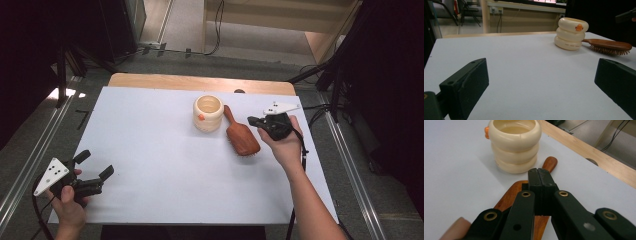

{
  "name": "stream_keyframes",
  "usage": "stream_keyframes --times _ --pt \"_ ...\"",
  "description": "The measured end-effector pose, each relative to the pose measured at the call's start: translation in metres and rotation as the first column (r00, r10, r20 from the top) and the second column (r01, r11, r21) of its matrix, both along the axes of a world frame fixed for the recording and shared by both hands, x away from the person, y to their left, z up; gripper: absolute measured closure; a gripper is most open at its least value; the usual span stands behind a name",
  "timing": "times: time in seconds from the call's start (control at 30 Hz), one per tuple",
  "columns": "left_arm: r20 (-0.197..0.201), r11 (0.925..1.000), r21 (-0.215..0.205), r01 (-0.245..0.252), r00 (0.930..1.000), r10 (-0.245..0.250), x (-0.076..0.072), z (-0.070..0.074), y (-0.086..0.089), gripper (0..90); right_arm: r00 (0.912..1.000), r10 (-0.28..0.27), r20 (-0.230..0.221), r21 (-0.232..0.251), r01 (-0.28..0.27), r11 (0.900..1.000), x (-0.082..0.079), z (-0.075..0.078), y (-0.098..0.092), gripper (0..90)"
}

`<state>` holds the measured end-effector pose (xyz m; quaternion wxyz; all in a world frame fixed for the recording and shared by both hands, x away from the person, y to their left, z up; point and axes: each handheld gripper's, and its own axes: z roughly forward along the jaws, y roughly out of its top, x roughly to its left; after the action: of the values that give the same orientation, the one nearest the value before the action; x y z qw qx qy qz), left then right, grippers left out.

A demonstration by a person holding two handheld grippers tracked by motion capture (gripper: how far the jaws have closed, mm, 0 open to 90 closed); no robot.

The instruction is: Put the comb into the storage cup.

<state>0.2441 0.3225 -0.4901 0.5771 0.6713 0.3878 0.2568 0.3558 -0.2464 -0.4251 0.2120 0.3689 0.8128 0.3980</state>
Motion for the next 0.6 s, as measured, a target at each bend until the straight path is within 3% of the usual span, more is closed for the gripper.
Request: stream_keyframes --times 0.37,0.5,0.6 --pt "0.004 1.0 0.0 0.007 1.0 -0.007 0.0 0.0 0.0 0.0 0.995 0.025 -0.097 -0.045 -0.029 0.999 0.046 -0.005 0.024 88.1" --pt "0.004 1.0 -0.003 0.007 1.0 -0.007 0.0 0.0 0.0 0.0 0.9875 0.002 -0.158 -0.084 -0.015 0.996 0.068 -0.013 0.036 88.1" --pt "0.007 1.0 -0.004 0.008 0.9999 -0.008 0.0 0.0 0.001 0.0 0.9832 -0.006 -0.182 -0.085 -0.01 0.996 0.076 -0.017 0.039 88.1"
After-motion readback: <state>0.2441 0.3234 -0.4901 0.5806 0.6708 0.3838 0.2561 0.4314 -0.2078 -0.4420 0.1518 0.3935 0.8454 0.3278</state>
